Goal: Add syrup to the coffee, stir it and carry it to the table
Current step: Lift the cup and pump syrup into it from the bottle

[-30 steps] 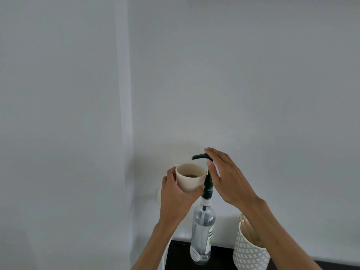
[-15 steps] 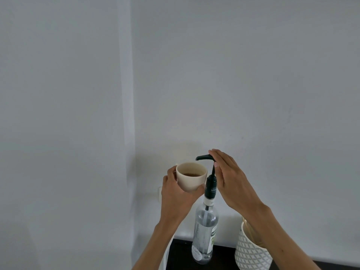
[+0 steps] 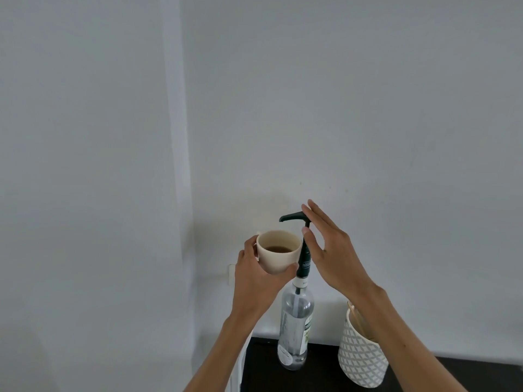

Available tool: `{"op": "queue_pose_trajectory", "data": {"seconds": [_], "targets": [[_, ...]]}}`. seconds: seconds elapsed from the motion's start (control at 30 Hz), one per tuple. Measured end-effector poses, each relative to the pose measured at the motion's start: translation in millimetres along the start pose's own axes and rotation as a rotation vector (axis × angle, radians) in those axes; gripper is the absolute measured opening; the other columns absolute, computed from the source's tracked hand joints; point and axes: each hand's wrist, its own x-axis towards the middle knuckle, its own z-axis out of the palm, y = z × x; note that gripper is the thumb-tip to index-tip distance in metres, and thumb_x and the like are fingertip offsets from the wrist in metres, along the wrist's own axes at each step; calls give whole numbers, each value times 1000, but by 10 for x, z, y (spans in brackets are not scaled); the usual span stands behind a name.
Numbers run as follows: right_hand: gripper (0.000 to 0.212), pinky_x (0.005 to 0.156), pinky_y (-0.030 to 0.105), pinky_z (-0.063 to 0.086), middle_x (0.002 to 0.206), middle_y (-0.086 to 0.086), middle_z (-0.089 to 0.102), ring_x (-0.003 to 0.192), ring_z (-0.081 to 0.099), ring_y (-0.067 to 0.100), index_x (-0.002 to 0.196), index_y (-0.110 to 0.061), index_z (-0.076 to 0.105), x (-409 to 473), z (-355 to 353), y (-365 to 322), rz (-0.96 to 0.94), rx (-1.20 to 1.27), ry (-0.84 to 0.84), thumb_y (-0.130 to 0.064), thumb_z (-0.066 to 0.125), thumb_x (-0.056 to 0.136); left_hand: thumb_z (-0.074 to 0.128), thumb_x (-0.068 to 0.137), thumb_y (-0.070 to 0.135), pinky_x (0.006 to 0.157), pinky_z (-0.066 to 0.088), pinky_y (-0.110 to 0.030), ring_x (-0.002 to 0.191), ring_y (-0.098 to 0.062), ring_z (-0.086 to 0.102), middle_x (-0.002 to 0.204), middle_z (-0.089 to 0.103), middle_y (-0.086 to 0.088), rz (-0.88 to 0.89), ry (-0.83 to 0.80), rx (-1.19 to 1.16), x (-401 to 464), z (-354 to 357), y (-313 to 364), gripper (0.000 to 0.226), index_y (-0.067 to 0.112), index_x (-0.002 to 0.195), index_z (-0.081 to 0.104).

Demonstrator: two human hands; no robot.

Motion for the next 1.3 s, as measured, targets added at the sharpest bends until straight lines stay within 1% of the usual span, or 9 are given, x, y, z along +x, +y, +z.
{"op": "queue_pose_trajectory", "data": {"seconds": [0.1, 0.2, 0.3, 0.43, 0.57, 0.83, 0.97, 1.1, 1.3], "targets": [[45, 110, -2, 23, 158, -22, 37, 139, 37, -9, 150, -29, 47, -180, 50, 38, 41, 134, 144, -30, 49, 105, 81, 50, 67, 88, 60, -29, 108, -6, 63, 124, 63, 13, 21, -24, -12, -3, -42, 14, 100, 34, 139, 49], [34, 105, 15, 47, 139, -15, 64, 122, 60, -5, 136, -31, 61, -368, 133, 142, 114, 262, 285, -24, 54, 104, 86, 54, 59, 85, 61, -28, 106, 0, 64, 121, 66, 16, 30, -57, -35, -6, -99, -12, 92, 34, 137, 53], [28, 93, 29, 60, 112, -11, 78, 109, 71, 8, 124, -29, 69, -460, 180, 242, 213, 469, 188, -26, 56, 100, 91, 60, 48, 81, 61, -23, 103, 8, 63, 115, 68, 23, 32, -93, -43, 2, -162, -65, 81, 37, 132, 56], [38, 98, 41, 59, 120, -5, 76, 113, 71, 15, 129, -29, 65, -521, 223, 285, 284, 586, -76, -36, 58, 93, 94, 66, 40, 79, 55, -11, 105, 12, 62, 110, 66, 39, 69, -183, -24, -35, -246, -118, 72, 49, 125, 53], [41, 101, 44, 56, 128, -4, 73, 120, 69, 17, 134, -22, 63, -627, 254, 278, 304, 616, -155, -30, 59, 94, 93, 71, 35, 83, 53, -7, 110, 15, 59, 113, 60, 48, 81, -278, -37, -125, -293, -142, 69, 52, 123, 51], [51, 106, 50, 52, 129, -10, 72, 122, 67, 12, 136, -28, 62, -983, 294, 281, 361, 544, -172, -36, 71, 86, 85, 66, 54, 91, 56, -16, 120, 2, 61, 125, 62, 34, -14, -461, -100, -318, -340, -388, 81, 52, 136, 45], [54, 108, 40, 51, 133, -12, 69, 126, 64, 9, 138, -32, 59, -1241, 292, 300, 370, 549, -216, -35, 72, 86, 83, 72, 54, 93, 54, -15, 122, 9, 57, 127, 57, 39, -60, -561, -96, -524, -314, -498, 93, 45, 151, 35], [51, 101, 21, 53, 134, -13, 68, 123, 64, 2, 135, -34, 58, -1540, 225, 308, 382, 545, -251, -30, 71, 86, 85, 83, 27, 87, 51, -6, 116, 18, 55, 122, 59, 39, -93, -588, -94, -849, -290, -481, 73, 50, 136, 41], [47, 92, 10, 51, 131, -18, 66, 116, 63, -10, 131, -39, 56, -1867, 70, 337, 400, 515, -313, -16, 70, 93, 92, 73, 27, 94, 54, -15, 121, 1, 61, 131, 62, 20, -128, -508, -118, -1270, -206, -492, 76, 41, 134, 50]]}}
